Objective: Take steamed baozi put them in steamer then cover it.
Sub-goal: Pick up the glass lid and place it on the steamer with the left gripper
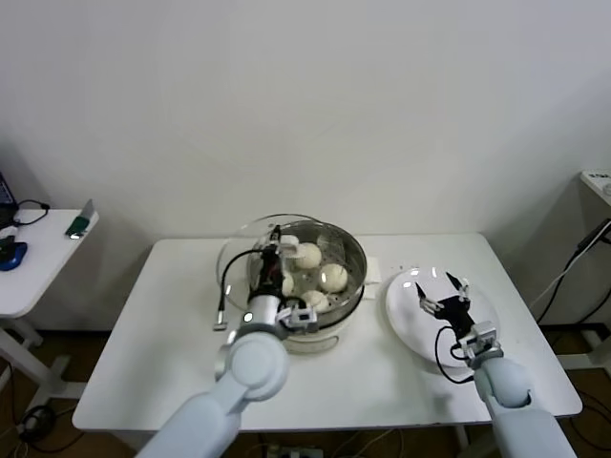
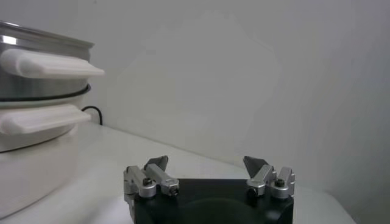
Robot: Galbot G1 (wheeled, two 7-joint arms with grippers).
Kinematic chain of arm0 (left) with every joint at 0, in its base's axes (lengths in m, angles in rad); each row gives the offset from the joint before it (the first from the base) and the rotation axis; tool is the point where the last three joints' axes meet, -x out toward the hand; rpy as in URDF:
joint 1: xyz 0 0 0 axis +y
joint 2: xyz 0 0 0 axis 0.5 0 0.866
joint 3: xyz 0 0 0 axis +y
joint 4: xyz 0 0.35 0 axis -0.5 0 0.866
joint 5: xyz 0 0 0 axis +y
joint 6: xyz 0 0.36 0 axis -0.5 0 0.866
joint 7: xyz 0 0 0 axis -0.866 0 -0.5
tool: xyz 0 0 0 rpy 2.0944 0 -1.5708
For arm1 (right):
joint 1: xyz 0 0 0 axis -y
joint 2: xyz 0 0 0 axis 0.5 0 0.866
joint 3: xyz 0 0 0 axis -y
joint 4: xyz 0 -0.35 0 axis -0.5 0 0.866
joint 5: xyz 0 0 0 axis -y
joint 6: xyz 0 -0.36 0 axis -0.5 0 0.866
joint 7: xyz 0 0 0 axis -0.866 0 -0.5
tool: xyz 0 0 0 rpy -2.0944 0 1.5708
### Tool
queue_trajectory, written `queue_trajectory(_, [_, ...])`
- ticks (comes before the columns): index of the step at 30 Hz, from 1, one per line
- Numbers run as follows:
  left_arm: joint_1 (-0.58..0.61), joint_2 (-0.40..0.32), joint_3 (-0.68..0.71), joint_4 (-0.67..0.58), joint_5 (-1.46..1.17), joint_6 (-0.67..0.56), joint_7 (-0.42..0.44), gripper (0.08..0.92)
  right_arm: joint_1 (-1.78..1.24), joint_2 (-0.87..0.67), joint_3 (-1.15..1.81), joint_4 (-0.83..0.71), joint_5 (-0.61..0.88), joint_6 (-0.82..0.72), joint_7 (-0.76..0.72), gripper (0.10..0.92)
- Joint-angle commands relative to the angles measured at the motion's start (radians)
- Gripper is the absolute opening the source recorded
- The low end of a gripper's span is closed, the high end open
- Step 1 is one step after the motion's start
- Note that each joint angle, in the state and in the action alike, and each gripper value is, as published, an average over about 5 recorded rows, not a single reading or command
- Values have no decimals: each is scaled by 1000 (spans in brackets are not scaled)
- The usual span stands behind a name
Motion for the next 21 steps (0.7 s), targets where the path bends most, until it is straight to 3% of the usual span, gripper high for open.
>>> queue_trajectory(1, [-75, -180, 81, 162, 46, 48, 8, 150, -1, 2, 6, -2, -5, 1, 1, 823])
queue_trajectory(8, [-84, -217, 72, 221, 108, 44, 27, 150, -6, 7, 12, -8, -22, 8, 2, 823])
queue_trajectory(21, [-92, -219, 53, 271, 102, 44, 1, 150, -1, 7, 16, -15, -28, 15, 1, 823])
